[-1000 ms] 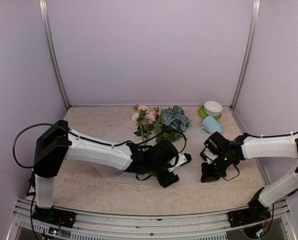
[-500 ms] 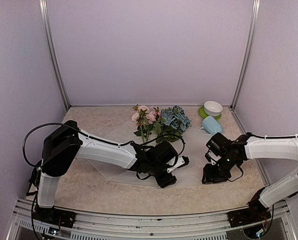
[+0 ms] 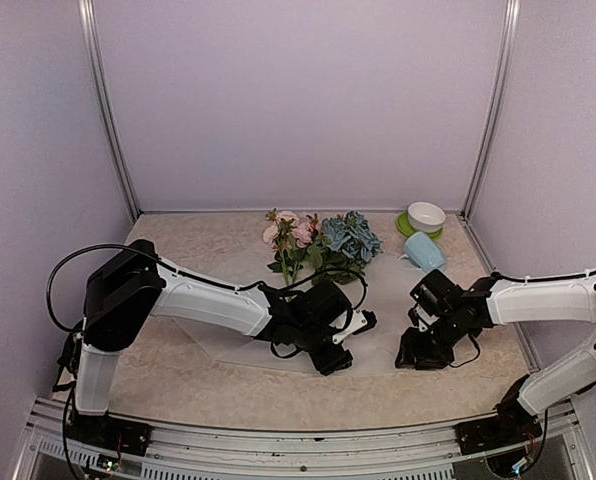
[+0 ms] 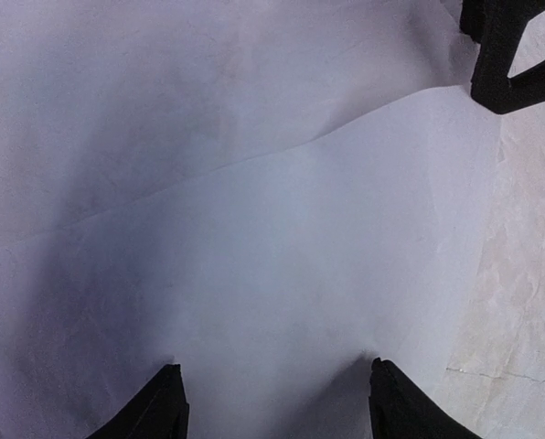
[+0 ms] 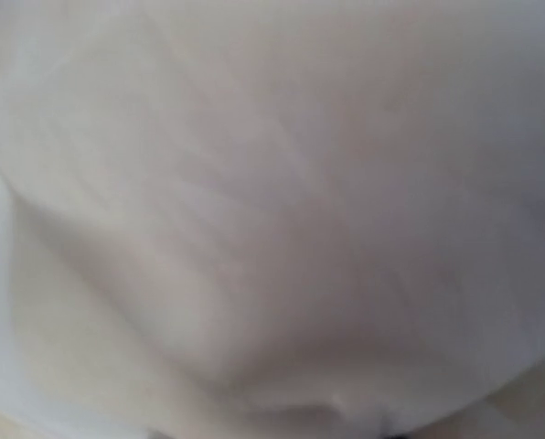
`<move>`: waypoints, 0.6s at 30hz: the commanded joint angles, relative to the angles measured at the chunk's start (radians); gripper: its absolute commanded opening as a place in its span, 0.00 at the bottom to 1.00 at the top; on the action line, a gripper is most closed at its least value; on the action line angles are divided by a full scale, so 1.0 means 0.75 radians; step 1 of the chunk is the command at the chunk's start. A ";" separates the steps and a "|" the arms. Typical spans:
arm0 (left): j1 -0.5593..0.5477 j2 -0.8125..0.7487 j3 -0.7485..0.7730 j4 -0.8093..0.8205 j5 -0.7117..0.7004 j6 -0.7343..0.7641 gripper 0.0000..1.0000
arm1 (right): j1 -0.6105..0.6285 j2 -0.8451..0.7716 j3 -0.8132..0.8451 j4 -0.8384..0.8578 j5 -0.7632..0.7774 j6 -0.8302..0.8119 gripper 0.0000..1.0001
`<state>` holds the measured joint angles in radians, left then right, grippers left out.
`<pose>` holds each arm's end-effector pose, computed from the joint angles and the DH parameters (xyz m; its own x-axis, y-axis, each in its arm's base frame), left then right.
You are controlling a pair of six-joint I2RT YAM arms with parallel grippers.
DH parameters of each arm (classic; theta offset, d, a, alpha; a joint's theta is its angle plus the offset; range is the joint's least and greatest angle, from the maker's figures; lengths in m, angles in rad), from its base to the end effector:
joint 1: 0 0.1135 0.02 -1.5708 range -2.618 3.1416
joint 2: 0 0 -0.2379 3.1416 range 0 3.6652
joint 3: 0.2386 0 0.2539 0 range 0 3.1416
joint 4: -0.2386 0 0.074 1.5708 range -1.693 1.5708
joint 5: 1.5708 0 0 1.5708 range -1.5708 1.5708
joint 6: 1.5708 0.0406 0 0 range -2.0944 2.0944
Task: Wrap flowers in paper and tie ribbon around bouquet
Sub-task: Pick up the one-fourth-folded wrapping paper from the center of the board.
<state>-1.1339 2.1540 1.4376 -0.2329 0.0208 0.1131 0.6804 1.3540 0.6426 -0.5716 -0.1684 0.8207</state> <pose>0.1868 -0.4019 0.1022 -0.2390 0.7784 -0.5804 0.9440 0.3263 0.0489 0.1724 0.1482 0.1209 -0.9889 0.1276 -0.0759 0.0973 0.9433 0.3172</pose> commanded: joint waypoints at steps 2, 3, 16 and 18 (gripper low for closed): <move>0.011 0.014 -0.045 -0.007 0.017 0.001 0.66 | 0.015 0.033 -0.031 0.084 -0.011 0.061 0.41; 0.012 0.013 -0.048 -0.004 0.016 0.001 0.67 | 0.015 0.028 -0.034 0.088 -0.013 0.067 0.37; 0.025 0.018 -0.050 0.002 0.027 -0.008 0.66 | 0.017 -0.121 -0.009 0.141 -0.033 0.084 0.00; 0.028 0.017 -0.053 0.002 0.025 -0.009 0.67 | 0.018 -0.112 0.007 0.117 -0.021 0.068 0.00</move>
<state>-1.1221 2.1536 1.4246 -0.2058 0.0483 0.1089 0.6846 1.2758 0.6205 -0.4793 -0.2012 0.8837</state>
